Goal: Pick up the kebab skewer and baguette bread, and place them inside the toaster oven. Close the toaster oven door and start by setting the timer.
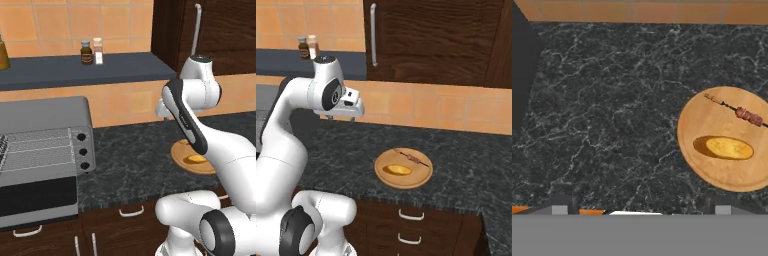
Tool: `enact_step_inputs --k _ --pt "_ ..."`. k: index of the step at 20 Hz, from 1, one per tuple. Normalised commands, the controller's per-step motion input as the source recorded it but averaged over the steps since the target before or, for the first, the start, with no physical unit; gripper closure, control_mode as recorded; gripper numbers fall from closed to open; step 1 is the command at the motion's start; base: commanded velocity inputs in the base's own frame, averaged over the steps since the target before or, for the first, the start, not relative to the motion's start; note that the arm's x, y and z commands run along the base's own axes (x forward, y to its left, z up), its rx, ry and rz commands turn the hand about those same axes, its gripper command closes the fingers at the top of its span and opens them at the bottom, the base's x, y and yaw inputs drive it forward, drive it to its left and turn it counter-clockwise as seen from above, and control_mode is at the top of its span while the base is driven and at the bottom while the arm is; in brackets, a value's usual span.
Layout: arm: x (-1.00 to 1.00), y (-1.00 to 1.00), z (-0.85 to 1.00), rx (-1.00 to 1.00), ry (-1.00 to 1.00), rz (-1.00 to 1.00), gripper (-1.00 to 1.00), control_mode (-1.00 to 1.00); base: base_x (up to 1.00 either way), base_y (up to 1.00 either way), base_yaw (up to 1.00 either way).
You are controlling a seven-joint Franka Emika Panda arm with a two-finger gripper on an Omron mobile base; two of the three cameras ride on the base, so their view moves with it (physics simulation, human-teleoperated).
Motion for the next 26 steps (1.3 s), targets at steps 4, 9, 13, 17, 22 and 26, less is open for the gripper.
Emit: enact_step_inputs --k 4,9,13,17,22,26 --pt "0.0 0.0 0.0 0.0 0.0 0.0 -1.0 1.0 0.01 0.55 0.0" --pt "0.0 0.0 0.0 0.0 0.0 0.0 -1.0 1.0 0.2 0.18 0.01" --pt "0.0 0.0 0.0 0.0 0.0 0.0 -1.0 1.0 0.29 -0.08 0.0" --pt "0.0 0.0 0.0 0.0 0.0 0.0 -1.0 1.0 0.41 -0.04 0.0" --pt "0.0 0.0 0.0 0.0 0.0 0.0 -1.0 1.0 0.43 -0.02 0.0" --pt "0.0 0.0 0.0 0.0 0.0 0.0 -1.0 1.0 0.18 0.0 0.0"
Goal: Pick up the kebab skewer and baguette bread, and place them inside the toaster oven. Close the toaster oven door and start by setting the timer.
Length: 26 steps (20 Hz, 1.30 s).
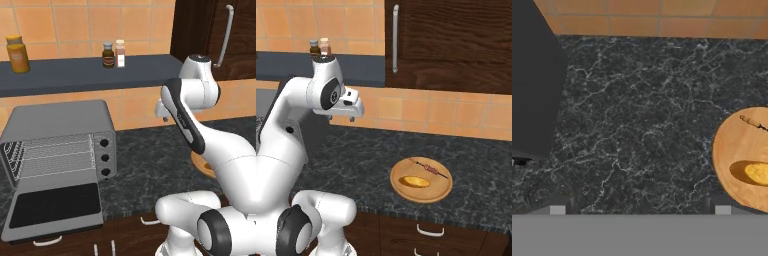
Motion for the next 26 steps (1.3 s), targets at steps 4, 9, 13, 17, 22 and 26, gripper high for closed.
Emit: enact_step_inputs --k 4,9,13,17,22,26 --pt "0.0 0.0 0.0 0.0 0.0 0.0 -1.0 1.0 0.0 0.0 0.0" --pt "-0.35 0.4 -0.03 0.0 -0.02 0.0 -1.0 -1.0 0.0 0.0 0.0" --pt "-0.67 1.0 -0.07 -0.01 -0.11 0.0 -1.0 -1.0 0.0 0.0 0.0" --pt "-0.41 1.0 -0.02 0.0 -0.26 0.0 -1.0 -1.0 0.0 0.0 0.0" --pt "-0.52 0.98 -0.05 0.07 -0.35 0.0 -1.0 -1.0 0.0 0.0 0.0" --pt "-0.35 0.99 -0.04 0.11 -0.24 0.0 -1.0 -1.0 0.0 0.0 0.0"
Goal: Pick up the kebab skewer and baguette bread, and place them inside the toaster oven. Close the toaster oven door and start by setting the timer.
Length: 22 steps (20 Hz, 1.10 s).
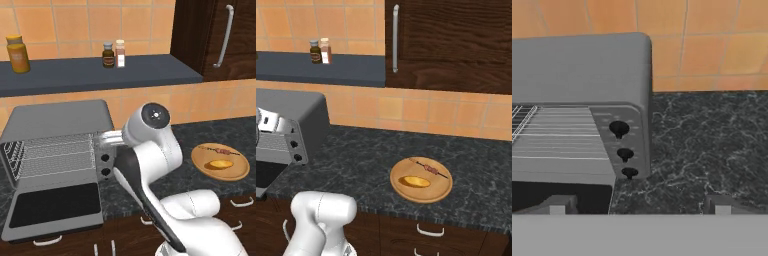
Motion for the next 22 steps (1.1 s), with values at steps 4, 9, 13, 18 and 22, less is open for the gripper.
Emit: enact_step_inputs --k 4,9,13,18,22 --pt "-0.28 1.0 -0.18 0.13 -0.13 0.0 -1.0 -1.0 0.0 0.0 0.0" --pt "-0.15 0.99 -0.05 0.03 -0.02 0.04 -1.0 -1.0 0.0 0.0 0.0" --pt "0.03 0.91 -0.1 0.0 -0.02 0.04 -1.0 -1.0 0.0 0.0 0.0" --pt "0.16 0.68 -0.09 0.0 -0.01 0.0 -1.0 -1.0 0.0 0.0 0.0" --pt "0.21 0.17 -0.21 0.0 -0.1 0.0 -1.0 -1.0 0.0 0.0 0.0"
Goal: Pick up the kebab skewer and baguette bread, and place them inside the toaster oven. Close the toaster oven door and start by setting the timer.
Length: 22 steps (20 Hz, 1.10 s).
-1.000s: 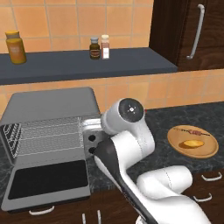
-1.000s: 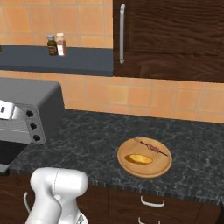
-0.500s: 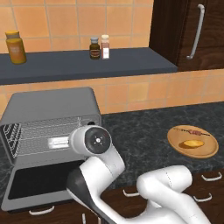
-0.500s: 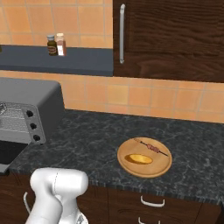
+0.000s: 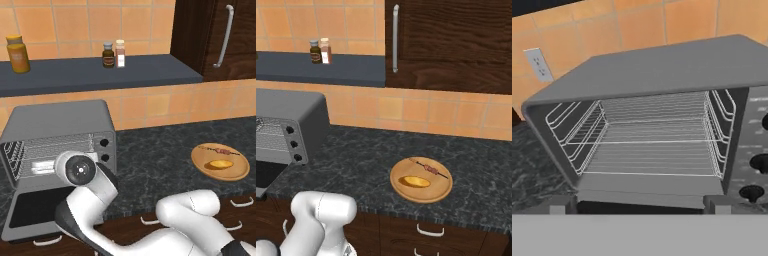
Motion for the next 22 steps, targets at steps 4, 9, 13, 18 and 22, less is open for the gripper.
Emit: enact_step_inputs --k 4,9,13,18,22 --pt "0.33 0.0 -0.17 0.0 -0.19 0.0 -1.0 -1.0 0.0 0.0 0.0" --pt "0.63 0.0 -0.08 0.0 -0.13 0.0 -1.0 -1.0 0.0 0.0 0.0" --pt "0.75 0.01 -0.07 0.0 -0.01 -0.05 -1.0 -1.0 0.0 0.0 0.0" --pt "0.34 0.18 -0.14 0.0 0.0 -0.12 -1.0 -1.0 0.0 0.0 0.0" --pt "0.04 0.15 -0.13 0.0 0.0 -0.09 -1.0 -1.0 0.0 0.0 0.0"
